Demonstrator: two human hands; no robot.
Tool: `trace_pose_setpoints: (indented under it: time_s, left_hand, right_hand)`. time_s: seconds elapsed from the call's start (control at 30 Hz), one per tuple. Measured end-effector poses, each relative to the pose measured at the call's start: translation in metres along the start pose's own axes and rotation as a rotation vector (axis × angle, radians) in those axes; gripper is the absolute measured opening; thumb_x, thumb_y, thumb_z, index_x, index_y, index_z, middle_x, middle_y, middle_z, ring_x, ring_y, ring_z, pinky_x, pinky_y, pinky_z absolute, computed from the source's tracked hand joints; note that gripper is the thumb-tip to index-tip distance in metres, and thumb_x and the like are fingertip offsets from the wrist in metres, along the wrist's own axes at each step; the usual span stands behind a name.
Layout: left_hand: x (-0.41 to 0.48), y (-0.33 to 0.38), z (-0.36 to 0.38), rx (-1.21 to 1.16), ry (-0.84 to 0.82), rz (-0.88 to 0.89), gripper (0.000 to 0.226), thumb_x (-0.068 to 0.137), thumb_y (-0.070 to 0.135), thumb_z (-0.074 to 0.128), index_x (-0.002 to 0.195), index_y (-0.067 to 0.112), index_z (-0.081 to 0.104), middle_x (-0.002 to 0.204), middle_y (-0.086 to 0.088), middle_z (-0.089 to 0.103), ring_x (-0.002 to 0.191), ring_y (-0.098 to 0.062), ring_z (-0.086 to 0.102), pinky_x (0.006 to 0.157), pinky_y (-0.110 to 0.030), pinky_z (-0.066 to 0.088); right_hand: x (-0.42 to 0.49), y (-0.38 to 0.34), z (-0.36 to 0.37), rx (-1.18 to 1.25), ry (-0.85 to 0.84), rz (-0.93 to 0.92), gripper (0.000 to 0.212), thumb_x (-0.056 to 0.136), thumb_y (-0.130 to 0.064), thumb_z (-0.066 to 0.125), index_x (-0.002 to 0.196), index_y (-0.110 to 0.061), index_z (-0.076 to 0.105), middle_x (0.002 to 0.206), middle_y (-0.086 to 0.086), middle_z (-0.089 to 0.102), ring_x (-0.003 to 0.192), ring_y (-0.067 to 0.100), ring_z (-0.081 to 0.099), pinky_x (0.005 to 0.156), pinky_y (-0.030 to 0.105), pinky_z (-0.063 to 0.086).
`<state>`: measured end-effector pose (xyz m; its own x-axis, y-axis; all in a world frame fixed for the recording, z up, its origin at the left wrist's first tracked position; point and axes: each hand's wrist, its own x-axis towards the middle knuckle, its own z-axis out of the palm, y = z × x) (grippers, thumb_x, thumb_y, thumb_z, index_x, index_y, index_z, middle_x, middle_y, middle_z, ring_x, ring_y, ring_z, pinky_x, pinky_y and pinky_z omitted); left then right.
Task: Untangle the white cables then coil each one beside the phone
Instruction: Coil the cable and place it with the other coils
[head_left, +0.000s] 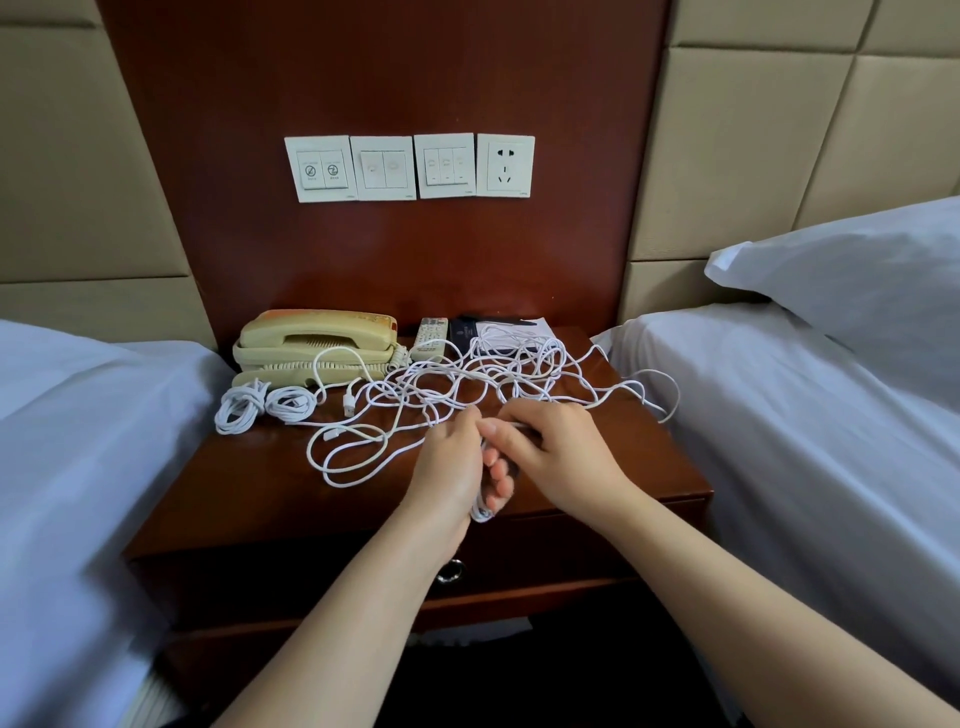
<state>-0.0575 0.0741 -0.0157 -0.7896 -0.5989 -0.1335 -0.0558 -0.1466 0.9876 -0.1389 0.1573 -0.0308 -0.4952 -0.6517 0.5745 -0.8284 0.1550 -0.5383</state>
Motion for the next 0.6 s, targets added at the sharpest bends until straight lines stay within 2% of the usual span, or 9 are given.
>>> trace_pose_setpoints:
  time_s: [0.1,0.2,0.27,0.3,0.43,0.47,0.53,0.6]
  left_hand:
    - [0.002,-0.003,-0.004,0.133,0.107,0.178,0.058,0.103,0.031,0.028,0.053,0.008,0.047,0.033,0.0,0.04,0.033,-0.018,0.041,0.037,-0.022,0.033]
    - [0.008,-0.008,-0.011,0.265,0.219,0.391,0.059,0.102,0.034,0.028,0.056,0.014,0.058,0.047,0.001,0.055,0.052,-0.021,0.054,0.056,-0.031,0.043]
    - [0.008,-0.01,-0.01,0.298,0.238,0.464,0.052,0.102,0.033,0.029,0.079,0.008,0.069,0.076,-0.003,0.068,0.078,-0.02,0.064,0.075,-0.033,0.048]
    - [0.006,-0.012,-0.007,0.322,0.223,0.494,0.048,0.102,0.031,0.029,0.09,0.007,0.069,0.087,-0.003,0.069,0.086,-0.018,0.063,0.08,-0.031,0.047]
    - [-0.005,-0.014,0.003,0.386,0.207,0.53,0.042,0.102,0.032,0.029,0.109,0.013,0.066,0.093,0.006,0.06,0.09,-0.007,0.055,0.077,-0.021,0.037]
    - [-0.005,-0.015,0.003,0.383,0.203,0.525,0.041,0.102,0.032,0.029,0.108,0.015,0.066,0.091,0.007,0.06,0.085,-0.003,0.055,0.075,-0.019,0.038]
    - [-0.003,-0.013,0.002,0.384,0.182,0.492,0.04,0.102,0.033,0.028,0.09,0.018,0.063,0.079,0.007,0.059,0.069,0.0,0.056,0.062,-0.016,0.038]
    - [0.0,-0.01,0.0,0.401,0.186,0.462,0.049,0.102,0.035,0.026,0.071,0.013,0.057,0.067,0.002,0.056,0.061,-0.007,0.051,0.058,-0.026,0.033]
  right_hand:
    - [-0.002,-0.005,0.005,0.033,0.068,0.0,0.049,0.082,-0.059,0.043,0.063,-0.017,0.057,0.053,-0.001,0.057,0.052,0.014,0.052,0.055,0.033,0.04]
    - [-0.004,-0.01,0.012,0.061,0.138,0.012,0.044,0.086,-0.05,0.049,0.057,-0.016,0.049,0.046,-0.005,0.046,0.046,0.012,0.042,0.049,0.029,0.033]
    - [-0.003,-0.011,0.013,0.072,0.23,0.049,0.043,0.088,-0.038,0.054,0.053,-0.022,0.036,0.044,-0.006,0.032,0.046,0.011,0.032,0.048,0.025,0.025]
    - [-0.003,-0.012,0.012,0.087,0.282,0.077,0.045,0.088,-0.035,0.055,0.052,-0.023,0.031,0.045,-0.006,0.028,0.047,0.01,0.029,0.048,0.025,0.023]
    - [-0.002,-0.01,0.01,0.167,0.433,0.173,0.049,0.092,-0.026,0.059,0.052,-0.019,0.031,0.044,-0.004,0.032,0.047,0.01,0.027,0.047,0.022,0.021]
    - [-0.003,-0.011,0.011,0.179,0.455,0.183,0.051,0.092,-0.024,0.059,0.052,-0.02,0.029,0.044,-0.005,0.033,0.047,0.009,0.027,0.047,0.021,0.021]
    - [-0.005,-0.012,0.014,0.216,0.472,0.204,0.052,0.093,-0.023,0.058,0.052,-0.021,0.026,0.043,-0.006,0.032,0.046,0.008,0.026,0.046,0.02,0.02]
    - [-0.006,-0.013,0.017,0.254,0.449,0.219,0.051,0.093,-0.024,0.056,0.052,-0.018,0.027,0.043,-0.007,0.028,0.046,0.008,0.024,0.047,0.019,0.02]
